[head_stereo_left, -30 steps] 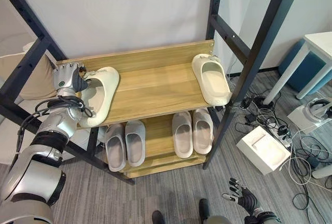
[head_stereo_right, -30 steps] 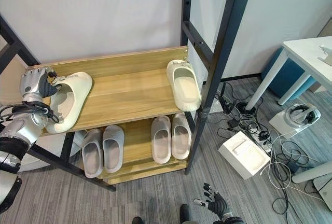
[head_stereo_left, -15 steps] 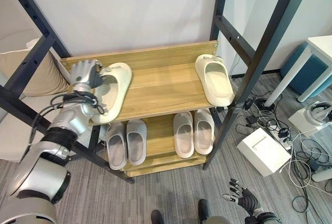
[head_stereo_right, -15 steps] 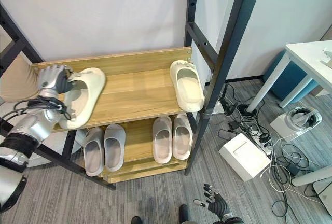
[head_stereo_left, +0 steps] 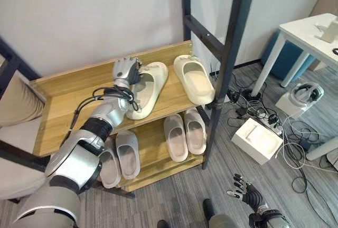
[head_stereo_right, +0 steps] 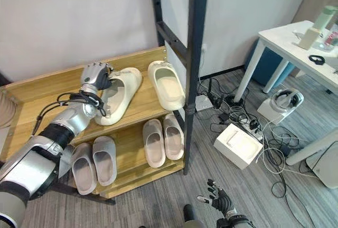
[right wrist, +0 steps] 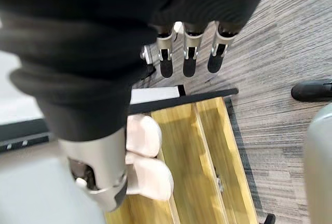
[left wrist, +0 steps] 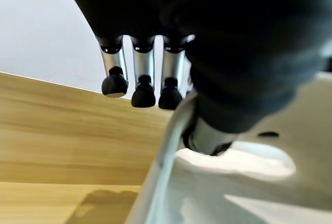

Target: Arrange the slippers neatly on the shoe rack.

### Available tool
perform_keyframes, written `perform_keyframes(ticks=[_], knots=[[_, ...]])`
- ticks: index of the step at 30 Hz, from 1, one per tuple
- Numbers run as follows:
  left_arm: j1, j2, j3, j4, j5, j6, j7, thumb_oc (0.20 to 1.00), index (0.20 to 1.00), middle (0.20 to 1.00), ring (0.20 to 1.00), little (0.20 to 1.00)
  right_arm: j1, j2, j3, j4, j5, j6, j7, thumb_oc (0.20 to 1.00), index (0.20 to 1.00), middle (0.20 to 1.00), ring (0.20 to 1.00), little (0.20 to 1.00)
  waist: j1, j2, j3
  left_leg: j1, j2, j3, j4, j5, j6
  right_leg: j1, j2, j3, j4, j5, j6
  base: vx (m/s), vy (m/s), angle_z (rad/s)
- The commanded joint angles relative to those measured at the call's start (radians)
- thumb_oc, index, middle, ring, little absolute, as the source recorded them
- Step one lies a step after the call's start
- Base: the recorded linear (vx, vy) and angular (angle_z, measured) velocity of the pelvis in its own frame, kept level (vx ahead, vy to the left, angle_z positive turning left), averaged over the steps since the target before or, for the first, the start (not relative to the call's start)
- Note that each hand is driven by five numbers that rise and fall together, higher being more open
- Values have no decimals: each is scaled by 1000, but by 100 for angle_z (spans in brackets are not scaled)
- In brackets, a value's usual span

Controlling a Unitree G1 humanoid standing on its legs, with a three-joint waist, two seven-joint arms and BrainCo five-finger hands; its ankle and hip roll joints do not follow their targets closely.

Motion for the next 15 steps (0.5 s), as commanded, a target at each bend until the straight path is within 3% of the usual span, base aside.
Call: perform_keyframes(ticks=[1,4,5,6,12,15], knots=[[-170,-22,18,101,-45,-28,19,200,200,200,200,200,-16,-25,-24,-70,31,-36,-11,1000,1000,1000,1000,1000,-19,-27,3,96,38,-44,1,-36,-70,60,-38,1,1,-53,105,-8,-47,-11],[-184,-38,9,118,-44,-26,17,200,200,200,200,200,-15,-30,-27,-69,30,-34,-12,1000,1000,1000,1000,1000,-26,-23,2,96,42,-40,1,-32,-74,60,-33,4,1,-54,103,-8,-53,-2],[-194,-47,5,137,-48,-25,12,881,881,881,881,881,-19,-32,-25,-65,29,-34,-14,1000,1000,1000,1000,1000,-29,-21,1,96,46,-36,1,-29,-76,59,-29,5,1,-54,102,-8,-54,-1],[-194,-47,5,138,-48,-25,12,1000,1000,1000,1000,1000,-19,-32,-25,-65,29,-34,-14,1000,1000,1000,1000,1000,-29,-21,1,96,46,-36,1,-29,-76,59,-29,5,1,-54,102,-11,-42,-1],[-183,-27,19,-13,-22,-17,-1,1000,1000,1000,1000,1000,-20,-27,-37,-34,25,-36,-18,1000,1000,1000,1000,1000,1,-19,-4,93,48,-66,1,-23,-75,77,-31,-27,1,-62,95,-3,-39,3],[-87,-11,98,-261,0,-31,-24,1000,1000,1000,1000,1000,-29,1,-40,-4,12,-29,-21,1000,1000,1000,1000,1000,52,-29,-7,81,48,-106,1,-20,-71,92,-34,-61,1,-71,88,-7,-22,37]])
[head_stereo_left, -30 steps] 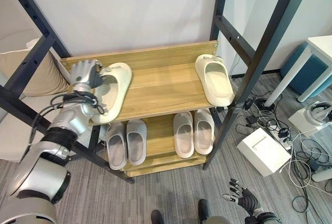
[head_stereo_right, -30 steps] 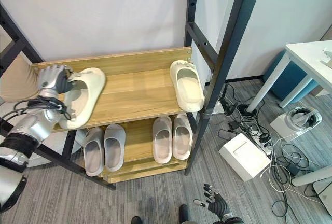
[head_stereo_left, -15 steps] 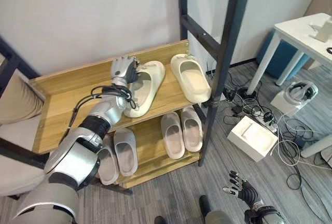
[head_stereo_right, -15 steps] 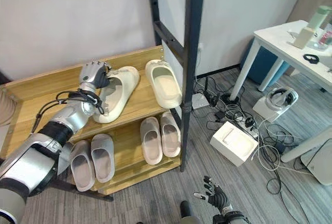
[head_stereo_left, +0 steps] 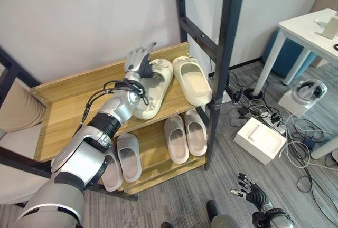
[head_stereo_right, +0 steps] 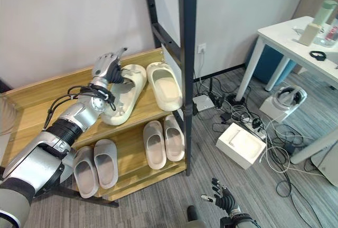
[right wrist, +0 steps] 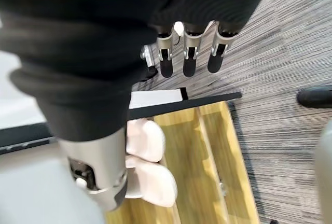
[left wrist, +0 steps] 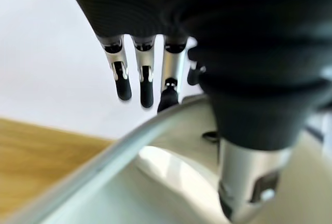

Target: Arrange the slippers neatly on the shoe rack.

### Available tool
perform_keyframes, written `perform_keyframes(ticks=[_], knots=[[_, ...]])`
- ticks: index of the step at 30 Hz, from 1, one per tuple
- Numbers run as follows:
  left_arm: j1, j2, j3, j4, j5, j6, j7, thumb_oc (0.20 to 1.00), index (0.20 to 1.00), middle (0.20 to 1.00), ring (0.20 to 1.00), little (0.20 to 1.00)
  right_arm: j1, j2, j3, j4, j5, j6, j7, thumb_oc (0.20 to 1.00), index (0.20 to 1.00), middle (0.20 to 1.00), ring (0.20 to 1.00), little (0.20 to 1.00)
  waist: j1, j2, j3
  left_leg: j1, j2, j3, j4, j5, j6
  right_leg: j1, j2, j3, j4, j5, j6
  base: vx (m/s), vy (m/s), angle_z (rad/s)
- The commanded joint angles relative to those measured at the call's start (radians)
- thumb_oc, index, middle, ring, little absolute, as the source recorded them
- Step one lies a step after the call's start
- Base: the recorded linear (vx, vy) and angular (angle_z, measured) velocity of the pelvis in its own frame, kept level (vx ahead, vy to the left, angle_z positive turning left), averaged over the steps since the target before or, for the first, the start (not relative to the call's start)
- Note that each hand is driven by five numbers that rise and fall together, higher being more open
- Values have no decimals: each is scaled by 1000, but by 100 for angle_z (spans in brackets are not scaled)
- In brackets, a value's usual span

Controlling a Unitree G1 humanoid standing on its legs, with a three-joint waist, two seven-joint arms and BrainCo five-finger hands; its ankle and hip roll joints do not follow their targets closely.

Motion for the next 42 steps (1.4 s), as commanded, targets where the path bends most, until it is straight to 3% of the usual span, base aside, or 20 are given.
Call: perform_keyframes(ticks=[1,7,21,35,37,39,40,42], knots=[[-120,6,56,46,37,-41,4,1000,1000,1000,1000,1000,-11,16,-35,-15,13,-28,2,1000,1000,1000,1000,1000,19,-43,-9,66,41,-62,0,-17,-66,55,-39,-22,-3,-63,99,-3,-6,31],[-55,9,70,-18,9,-70,-18,1000,1000,1000,1000,1000,-26,28,-4,-3,16,-15,16,1000,1000,1000,1000,1000,45,-51,-12,61,36,-82,0,-17,-64,68,-41,-43,-3,-64,98,4,4,16],[-57,-11,64,94,-19,-55,-5,1000,1000,1000,1000,1000,-22,25,18,20,19,-14,18,1000,1000,1000,1000,1000,45,-56,-11,61,34,-87,0,-17,-63,68,-43,-45,-3,-64,98,2,4,3],[97,66,200,-187,-76,-99,-12,1000,1000,1000,1000,1000,-28,40,-11,27,19,-12,20,1000,1000,1000,1000,1000,80,-55,-11,53,41,-110,0,-8,-68,73,-38,-63,-3,-70,90,-2,-2,1],[186,64,254,-268,-168,-137,-39,1000,1000,1000,1000,1000,-30,48,-17,28,15,-9,20,1000,1000,1000,1000,1000,93,-58,-10,52,42,-113,0,-6,-68,75,-37,-68,-3,-70,88,-5,-6,2],[257,35,295,-306,-349,-178,-83,1000,1000,1000,1000,1000,-30,51,-23,28,8,-2,20,1000,1000,1000,1000,1000,100,-59,-8,50,43,-115,0,-3,-68,75,-37,-70,-3,-68,86,-9,8,2],[335,11,310,-330,-671,-233,-167,1000,1000,1000,1000,1000,-26,53,-25,25,-2,10,23,1000,1000,1000,1000,1000,104,-56,-10,51,44,-119,0,0,-67,76,-37,-74,-3,-67,84,-16,19,8],[408,-8,291,-346,-926,-232,-247,1000,1000,1000,1000,1000,-25,55,-27,17,-4,18,23,1000,1000,1000,1000,1000,105,-53,-8,49,44,-124,0,3,-65,76,-36,-75,-3,-65,83,-9,14,7]])
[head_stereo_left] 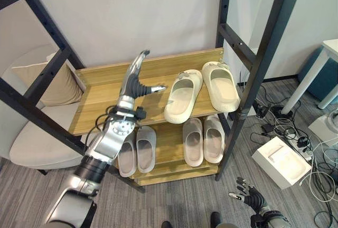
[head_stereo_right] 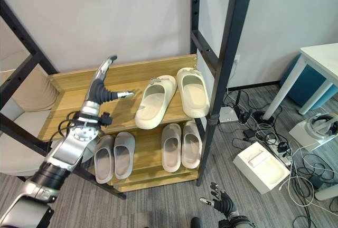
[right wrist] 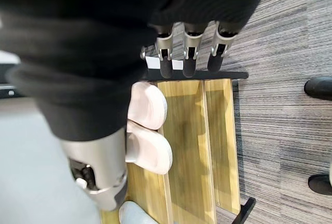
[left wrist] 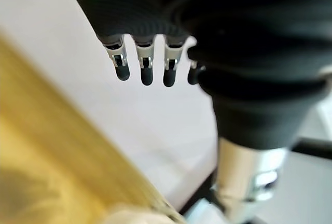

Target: Arrange the slippers neatly on the shoe rack.

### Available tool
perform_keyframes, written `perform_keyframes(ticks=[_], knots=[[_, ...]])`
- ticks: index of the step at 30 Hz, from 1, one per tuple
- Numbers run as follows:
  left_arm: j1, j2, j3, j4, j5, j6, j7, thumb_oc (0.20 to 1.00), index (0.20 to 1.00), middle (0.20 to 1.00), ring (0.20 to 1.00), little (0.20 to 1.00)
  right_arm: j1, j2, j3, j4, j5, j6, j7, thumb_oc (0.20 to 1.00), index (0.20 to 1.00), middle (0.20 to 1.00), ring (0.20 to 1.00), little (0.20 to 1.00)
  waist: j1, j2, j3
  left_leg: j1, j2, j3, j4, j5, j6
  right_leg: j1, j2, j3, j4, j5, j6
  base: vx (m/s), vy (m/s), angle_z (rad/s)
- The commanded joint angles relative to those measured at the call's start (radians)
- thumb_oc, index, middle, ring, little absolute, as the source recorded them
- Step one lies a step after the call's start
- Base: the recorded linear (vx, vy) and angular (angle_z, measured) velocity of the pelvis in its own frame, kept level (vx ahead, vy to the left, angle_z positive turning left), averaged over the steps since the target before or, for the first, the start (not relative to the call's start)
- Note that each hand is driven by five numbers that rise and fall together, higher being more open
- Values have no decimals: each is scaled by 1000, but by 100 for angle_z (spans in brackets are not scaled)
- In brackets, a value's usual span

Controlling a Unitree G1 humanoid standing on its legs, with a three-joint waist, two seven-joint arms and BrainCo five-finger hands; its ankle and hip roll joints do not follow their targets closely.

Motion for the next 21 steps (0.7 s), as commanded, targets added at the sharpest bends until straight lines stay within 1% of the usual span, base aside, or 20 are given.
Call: perform_keyframes(ticks=[1,2,3,4,5,8,9,11,12,15,17,18,20,21], knots=[[-142,40,-2,44,-275,-64,-88,1000,1000,1000,1000,1000,-25,27,-31,-23,-2,-10,10,1000,1000,1000,1000,1000,-1,-35,7,36,42,-55,-1,-8,-64,27,-39,-14,1,-43,86,-4,11,5],[-114,47,-15,31,-319,-55,-114,1000,1000,1000,1000,1000,-26,26,-29,-26,-3,-8,12,1000,1000,1000,1000,1000,-1,-35,7,36,42,-55,-1,-7,-64,26,-38,-13,1,-42,86,-5,16,8],[-78,60,-35,10,-391,-34,-145,1000,1000,1000,1000,1000,-26,22,-26,-33,-4,-3,15,1000,1000,1000,1000,1000,0,-34,8,35,42,-54,-1,-7,-63,26,-38,-12,1,-41,86,-5,16,11],[-77,60,-35,10,-392,-34,-146,1000,1000,1000,1000,1000,-25,22,-26,-33,-4,-3,15,1000,1000,1000,1000,1000,0,-34,8,35,42,-54,-1,-7,-63,26,-38,-12,1,-41,86,-4,13,11],[-66,71,-52,16,-425,-24,-163,1000,1000,1000,1000,1000,-25,18,-21,-35,-6,0,18,1000,1000,1000,1000,1000,-2,-34,7,36,42,-53,-1,-8,-63,26,-38,-12,1,-40,87,5,9,7],[-39,122,-101,20,-516,12,-235,1000,1000,1000,1000,1000,-17,1,-8,-38,-3,11,36,1000,1000,1000,1000,1000,-6,-32,5,38,42,-48,-1,-8,-64,24,-37,-7,1,-40,89,0,0,0],[-28,127,-123,20,-589,24,-242,1000,1000,1000,1000,1000,-14,-4,6,-42,4,17,45,1000,1000,1000,1000,1000,-10,-33,5,39,41,-46,-1,-8,-65,24,-38,-4,1,-38,90,0,0,0],[-35,128,-164,18,-624,40,-259,1000,1000,1000,1000,1000,-12,-12,21,-45,8,22,52,1000,1000,1000,1000,1000,-15,-34,5,40,41,-43,-1,-8,-65,23,-38,0,1,-37,91,0,0,0],[-41,121,-187,36,-659,49,-262,1000,1000,1000,1000,1000,-12,-20,36,-47,12,26,60,1000,1000,1000,1000,1000,-20,-35,4,42,40,-39,-1,-9,-65,21,-37,5,1,-36,91,10,7,-3],[-75,100,-216,73,-669,52,-248,1000,1000,1000,1000,1000,-17,-27,55,-50,19,33,66,1000,1000,1000,1000,1000,-27,-35,2,44,41,-33,-1,-11,-65,18,-38,11,1,-35,92,11,8,-9],[-110,72,-234,103,-661,56,-228,1000,1000,1000,1000,1000,-22,-30,68,-50,17,36,66,1000,1000,1000,1000,1000,-31,-35,1,46,40,-29,-1,-12,-65,17,-38,15,1,-35,93,10,9,-9],[-145,29,-242,142,-675,55,-207,1000,1000,1000,1000,1000,-25,-32,79,-51,18,42,66,1000,1000,1000,1000,1000,-39,-35,0,47,39,-25,-1,-13,-64,15,-38,18,1,-34,93,9,6,-10],[-175,-2,-239,164,-672,50,-186,1000,1000,1000,1000,1000,-29,-32,85,-51,17,48,65,1000,1000,1000,1000,1000,-44,-35,-1,48,39,-22,-1,-15,-63,14,-37,22,1,-35,93,7,3,-5],[-175,-3,-239,165,-672,50,-186,1000,1000,1000,1000,1000,-29,-33,84,-51,17,48,65,1000,1000,1000,1000,1000,-44,-35,-1,49,39,-22,-1,-15,-63,14,-37,22,1,-35,93,9,7,-5]])
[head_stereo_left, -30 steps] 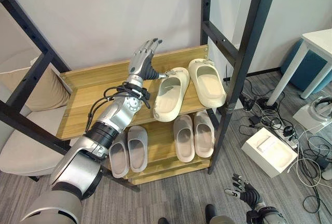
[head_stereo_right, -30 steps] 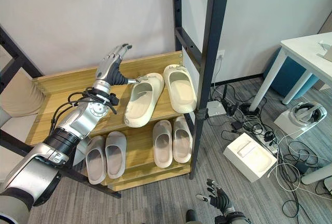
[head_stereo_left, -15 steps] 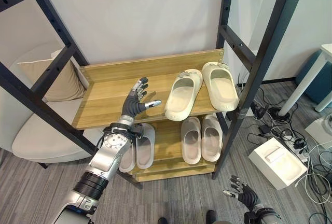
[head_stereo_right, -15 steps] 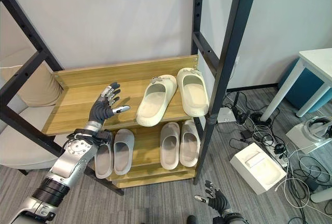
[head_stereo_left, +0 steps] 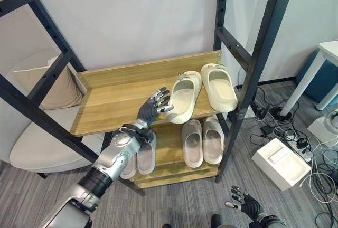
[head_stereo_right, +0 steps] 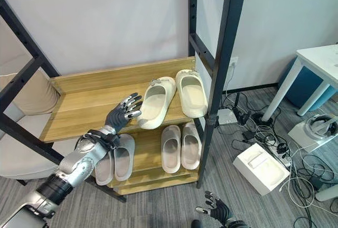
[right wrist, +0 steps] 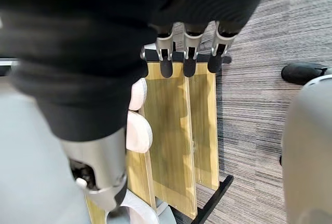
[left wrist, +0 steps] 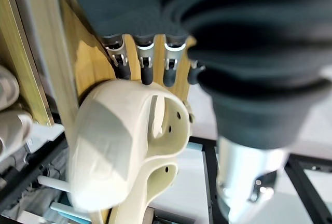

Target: Arrange the slippers neatly on the shoe rack.

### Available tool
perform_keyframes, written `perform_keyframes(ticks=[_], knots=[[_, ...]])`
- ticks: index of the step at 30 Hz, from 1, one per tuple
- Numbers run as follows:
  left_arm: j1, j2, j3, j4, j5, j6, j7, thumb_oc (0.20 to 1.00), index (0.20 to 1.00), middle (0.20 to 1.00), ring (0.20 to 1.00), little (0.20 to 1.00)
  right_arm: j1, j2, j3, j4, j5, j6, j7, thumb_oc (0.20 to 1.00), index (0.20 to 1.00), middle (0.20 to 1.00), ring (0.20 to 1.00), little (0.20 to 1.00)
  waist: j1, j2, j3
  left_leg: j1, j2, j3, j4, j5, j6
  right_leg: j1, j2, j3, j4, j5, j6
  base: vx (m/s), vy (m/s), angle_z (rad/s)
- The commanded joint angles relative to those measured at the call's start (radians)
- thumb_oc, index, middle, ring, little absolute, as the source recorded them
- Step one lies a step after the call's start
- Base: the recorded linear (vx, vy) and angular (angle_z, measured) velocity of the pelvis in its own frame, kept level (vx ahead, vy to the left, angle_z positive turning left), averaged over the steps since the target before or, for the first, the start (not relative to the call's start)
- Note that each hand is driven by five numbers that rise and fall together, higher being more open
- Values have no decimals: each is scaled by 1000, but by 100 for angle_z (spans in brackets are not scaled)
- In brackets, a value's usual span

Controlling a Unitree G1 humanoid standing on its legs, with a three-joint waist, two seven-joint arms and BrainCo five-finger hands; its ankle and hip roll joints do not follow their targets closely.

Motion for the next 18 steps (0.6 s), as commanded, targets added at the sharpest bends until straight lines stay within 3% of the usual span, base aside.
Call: perform_keyframes(ticks=[1,7,15,18], knots=[[-130,-40,-14,90,-19,-21,25,1000,1000,1000,1000,1000,-35,-10,23,-52,15,-14,6,1000,1000,1000,1000,1000,-29,-40,5,49,39,-31,1,-12,-55,26,-38,14,1,-37,90,10,6,-7],[-219,-144,5,136,-31,-42,95,1000,1000,1000,1000,1000,-40,-8,21,-45,10,-9,-6,1000,1000,1000,1000,1000,-43,-39,6,52,40,-27,1,-12,-54,26,-38,18,1,-38,89,7,-3,-7],[-295,-181,16,214,36,-48,120,1000,1000,1000,1000,1000,-39,-6,15,-37,12,-9,-6,1000,1000,1000,1000,1000,-52,-37,6,47,41,-28,1,-9,-55,22,-37,20,1,-40,89,0,0,0],[-308,-183,71,200,134,-83,183,1000,1000,1000,1000,1000,-50,3,9,-26,7,-23,-12,1000,1000,1000,1000,1000,-49,-41,8,41,41,-32,1,-7,-55,19,-37,14,1,-39,88,-9,-5,-2]])
